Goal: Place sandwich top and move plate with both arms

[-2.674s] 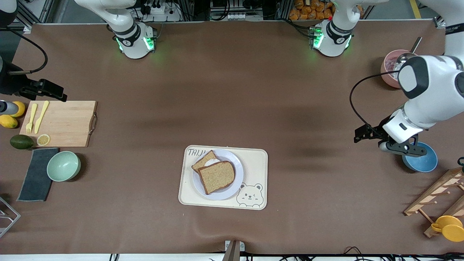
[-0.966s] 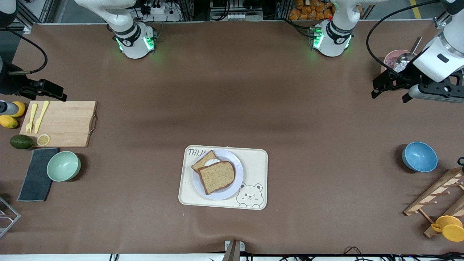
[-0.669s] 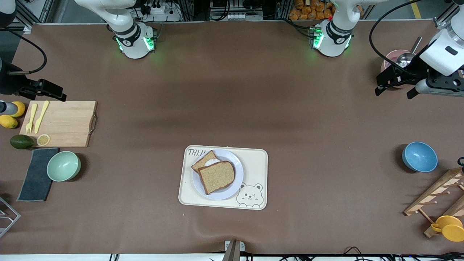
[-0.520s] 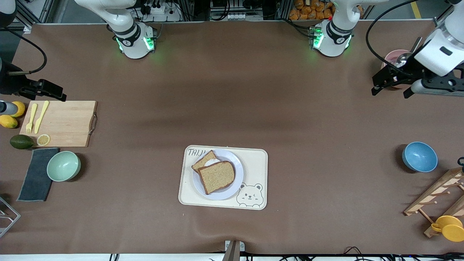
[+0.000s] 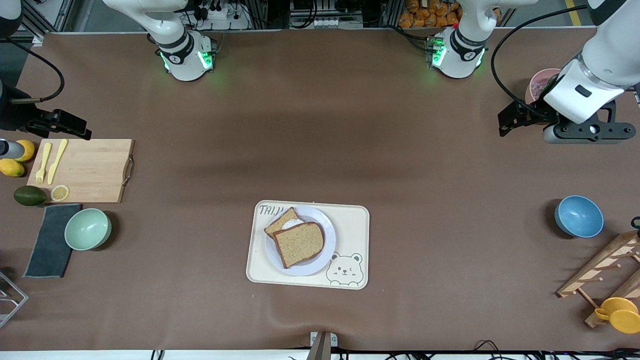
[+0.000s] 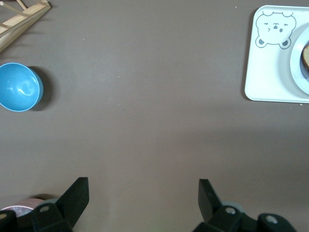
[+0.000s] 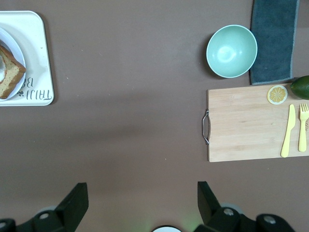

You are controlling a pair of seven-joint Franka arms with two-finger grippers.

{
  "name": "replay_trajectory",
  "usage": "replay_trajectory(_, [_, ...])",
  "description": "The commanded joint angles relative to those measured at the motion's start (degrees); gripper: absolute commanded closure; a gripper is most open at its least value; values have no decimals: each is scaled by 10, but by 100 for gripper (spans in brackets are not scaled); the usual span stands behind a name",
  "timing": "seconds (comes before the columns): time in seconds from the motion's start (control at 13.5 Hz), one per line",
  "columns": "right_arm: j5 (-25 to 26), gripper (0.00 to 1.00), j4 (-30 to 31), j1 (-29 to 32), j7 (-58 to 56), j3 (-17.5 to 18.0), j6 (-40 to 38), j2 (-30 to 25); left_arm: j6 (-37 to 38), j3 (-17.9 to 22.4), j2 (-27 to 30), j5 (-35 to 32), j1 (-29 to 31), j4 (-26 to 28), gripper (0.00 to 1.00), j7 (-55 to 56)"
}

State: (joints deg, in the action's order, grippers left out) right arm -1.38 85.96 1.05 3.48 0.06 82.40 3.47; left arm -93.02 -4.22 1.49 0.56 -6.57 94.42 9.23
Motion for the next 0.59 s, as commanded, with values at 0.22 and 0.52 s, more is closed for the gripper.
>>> replay_trajectory(0.22, [-2, 0, -5, 10, -8, 6, -7, 2, 16, 8, -6, -20, -5, -13, 0, -103])
replay_trajectory(0.52, [-1, 0, -5, 10, -7, 6, -6, 2, 15, 13, -7, -18, -6, -13, 0, -100])
